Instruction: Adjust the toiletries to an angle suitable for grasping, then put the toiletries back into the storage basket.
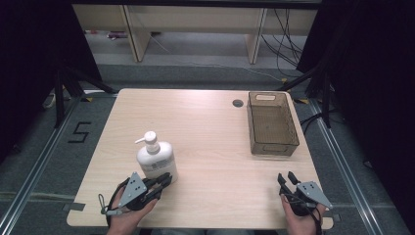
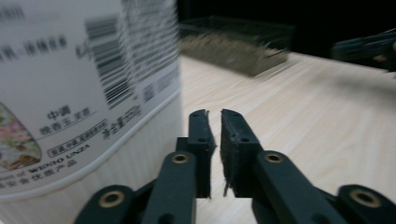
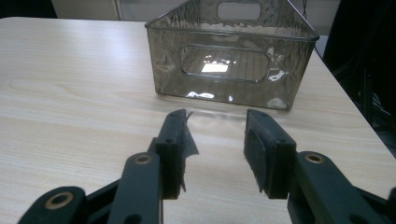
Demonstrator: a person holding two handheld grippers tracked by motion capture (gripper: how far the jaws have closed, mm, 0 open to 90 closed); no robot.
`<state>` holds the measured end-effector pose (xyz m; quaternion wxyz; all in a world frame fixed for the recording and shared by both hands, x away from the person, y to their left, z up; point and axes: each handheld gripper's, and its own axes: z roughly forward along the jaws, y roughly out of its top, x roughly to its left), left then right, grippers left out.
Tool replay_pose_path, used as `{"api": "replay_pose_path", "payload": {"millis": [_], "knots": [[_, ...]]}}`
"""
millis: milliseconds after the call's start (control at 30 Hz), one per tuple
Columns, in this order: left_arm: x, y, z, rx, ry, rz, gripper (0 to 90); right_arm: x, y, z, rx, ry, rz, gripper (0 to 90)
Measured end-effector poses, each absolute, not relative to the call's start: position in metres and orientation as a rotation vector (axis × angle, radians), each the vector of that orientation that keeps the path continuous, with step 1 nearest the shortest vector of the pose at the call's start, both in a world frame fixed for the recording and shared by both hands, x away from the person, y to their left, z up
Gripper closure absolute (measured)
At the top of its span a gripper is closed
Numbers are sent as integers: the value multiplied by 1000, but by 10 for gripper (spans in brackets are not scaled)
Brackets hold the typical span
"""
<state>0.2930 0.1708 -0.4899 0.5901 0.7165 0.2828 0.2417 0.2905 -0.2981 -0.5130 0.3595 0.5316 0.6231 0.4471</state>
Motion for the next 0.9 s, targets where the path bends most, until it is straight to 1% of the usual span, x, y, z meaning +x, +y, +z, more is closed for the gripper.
{"api": "replay_pose_path", "payload": {"millis": [100,167,200,233,267,333,367,433,467,500,567,600,633,667,700,733,833,900], "knots": [[284,178,-488,1648,639,550,729,290,-299,-513,1344,1598,1150,588],[278,184,-487,1636,646,553,684,289,-297,-513,1388,1593,1164,582],[273,191,-487,1615,655,560,663,290,-299,-513,1383,1601,1154,562],[273,191,-487,1615,655,560,645,290,-299,-513,1383,1601,1154,562],[270,196,-487,1598,657,568,645,290,-298,-513,1393,1599,1156,549],[266,205,-488,1565,655,580,606,291,-299,-513,1371,1604,1171,521],[264,213,-488,1545,652,600,580,290,-299,-512,1400,1612,1162,491],[263,217,-488,1532,676,601,532,293,-301,-513,1376,1623,1180,436],[261,226,-489,1510,704,615,508,293,-302,-513,1372,1631,1155,422],[261,226,-489,1510,704,615,484,293,-302,-513,1372,1633,1174,412],[262,232,-492,1478,723,618,431,292,-301,-513,1378,1629,1169,409],[261,235,-493,1482,749,622,431,292,-301,-513,1378,1629,1169,409],[262,238,-495,1472,756,626,384,292,-300,-513,1354,1628,1198,418],[264,240,-498,1454,747,628,362,292,-299,-513,1357,1632,1199,421],[265,243,-499,1473,767,637,362,292,-299,-513,1357,1632,1199,421],[269,246,-501,1483,774,639,337,290,-293,-510,1344,1644,1218,429],[274,250,-504,1507,761,652,315,288,-286,-504,1299,1656,1205,432],[281,255,-507,1540,786,660,291,286,-271,-497,1281,1658,1242,433]]}}
